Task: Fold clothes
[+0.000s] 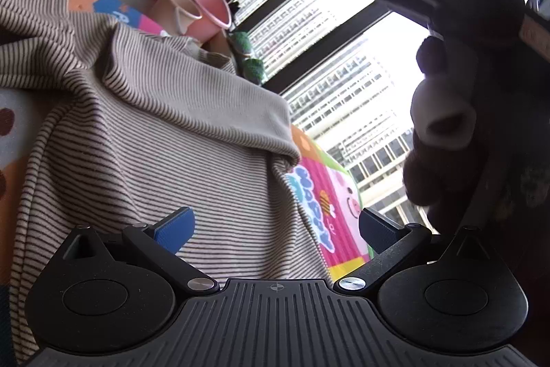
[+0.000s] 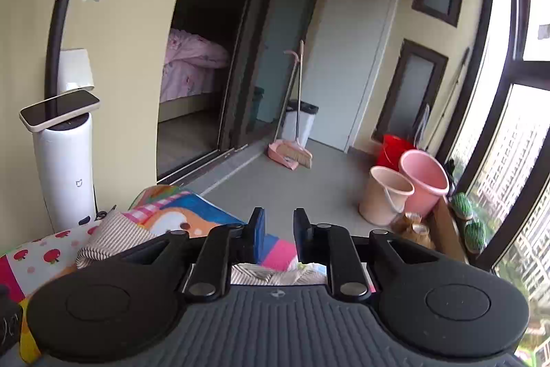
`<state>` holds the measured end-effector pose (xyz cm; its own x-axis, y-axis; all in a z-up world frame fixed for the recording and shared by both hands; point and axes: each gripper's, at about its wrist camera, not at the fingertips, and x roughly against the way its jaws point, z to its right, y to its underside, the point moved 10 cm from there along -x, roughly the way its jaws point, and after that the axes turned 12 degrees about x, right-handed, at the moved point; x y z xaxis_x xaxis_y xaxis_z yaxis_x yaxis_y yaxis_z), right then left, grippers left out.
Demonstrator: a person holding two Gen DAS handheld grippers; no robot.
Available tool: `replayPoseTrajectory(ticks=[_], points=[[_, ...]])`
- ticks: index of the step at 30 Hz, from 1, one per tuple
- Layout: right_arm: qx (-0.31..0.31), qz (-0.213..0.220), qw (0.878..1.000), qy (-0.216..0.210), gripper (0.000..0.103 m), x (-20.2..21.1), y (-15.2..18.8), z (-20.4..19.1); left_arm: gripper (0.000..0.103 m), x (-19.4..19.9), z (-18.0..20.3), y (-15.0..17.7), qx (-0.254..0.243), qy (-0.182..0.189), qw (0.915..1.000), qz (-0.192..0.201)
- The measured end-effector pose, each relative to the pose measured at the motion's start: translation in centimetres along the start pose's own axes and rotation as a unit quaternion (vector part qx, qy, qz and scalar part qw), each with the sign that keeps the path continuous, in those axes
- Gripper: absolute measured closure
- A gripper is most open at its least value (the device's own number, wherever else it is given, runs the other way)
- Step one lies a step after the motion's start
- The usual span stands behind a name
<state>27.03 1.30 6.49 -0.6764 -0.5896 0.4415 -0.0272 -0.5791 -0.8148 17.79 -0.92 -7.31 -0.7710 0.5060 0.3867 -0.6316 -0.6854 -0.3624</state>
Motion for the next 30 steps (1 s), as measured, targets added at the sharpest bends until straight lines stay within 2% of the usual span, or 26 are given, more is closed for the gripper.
replayPoseTrajectory(ticks=[1,4,8,10,13,15,18,19,22,24,26,28,30], points=[[-0.012,-0.005,1.0,-0.002,0.077,0.1,0.9,0.3,0.0,0.0,-0.2,-0.1,0.004,-0.001,1.0,0.001],[-0.05,-0.021,0.998,-0.01,0.076,0.3,3.8,1.1,0.0,-0.3,-0.7,-0.2,0.006,-0.005,1.0,0.005],[-0.141,-0.017,0.989,-0.033,0.073,1.4,8.3,2.4,0.0,-1.1,-1.3,0.2,-0.022,-0.028,0.9992,0.02],[-0.192,-0.003,0.98,-0.052,0.059,2.2,10.3,2.9,0.0,-1.5,-1.2,0.5,-0.056,-0.041,0.997,0.034],[-0.248,0.038,0.962,-0.111,0.041,3.8,13.2,2.7,0.0,-1.6,-0.9,1.1,-0.083,-0.057,0.9936,0.05],[-0.267,0.066,0.95,-0.15,0.036,4.8,15.2,2.5,0.0,-1.5,-0.9,1.0,-0.079,-0.058,0.9936,0.056],[-0.298,0.091,0.934,-0.176,0.03,5.3,18.2,2.8,0.0,-1.4,-1.0,0.7,-0.071,-0.056,0.9939,0.063],[-0.324,0.092,0.923,-0.184,0.022,5.2,19.3,3.1,0.0,-1.5,-1.0,0.8,-0.075,-0.06,0.9933,0.064],[-0.4,0.084,0.888,-0.212,0.021,5.2,21.2,4.5,0.0,-2.1,-0.5,1.0,-0.094,-0.078,0.9905,0.063],[-0.425,0.097,0.871,-0.228,0.017,5.8,21.6,5.5,0.0,-2.4,-0.1,1.2,-0.107,-0.097,0.9876,0.063],[-0.442,0.104,0.861,-0.23,0.015,6.2,22.0,6.1,0.0,-2.5,0.3,1.4,-0.124,-0.132,0.9808,0.072],[-0.446,0.098,0.861,-0.222,0.015,6.3,22.4,6.2,0.0,-1.9,0.5,1.3,-0.145,-0.196,0.9642,0.103],[-0.443,0.097,0.863,-0.222,0.015,6.4,22.5,6.0,0.0,-0.6,1.0,1.0,-0.169,-0.241,0.9464,0.134]])
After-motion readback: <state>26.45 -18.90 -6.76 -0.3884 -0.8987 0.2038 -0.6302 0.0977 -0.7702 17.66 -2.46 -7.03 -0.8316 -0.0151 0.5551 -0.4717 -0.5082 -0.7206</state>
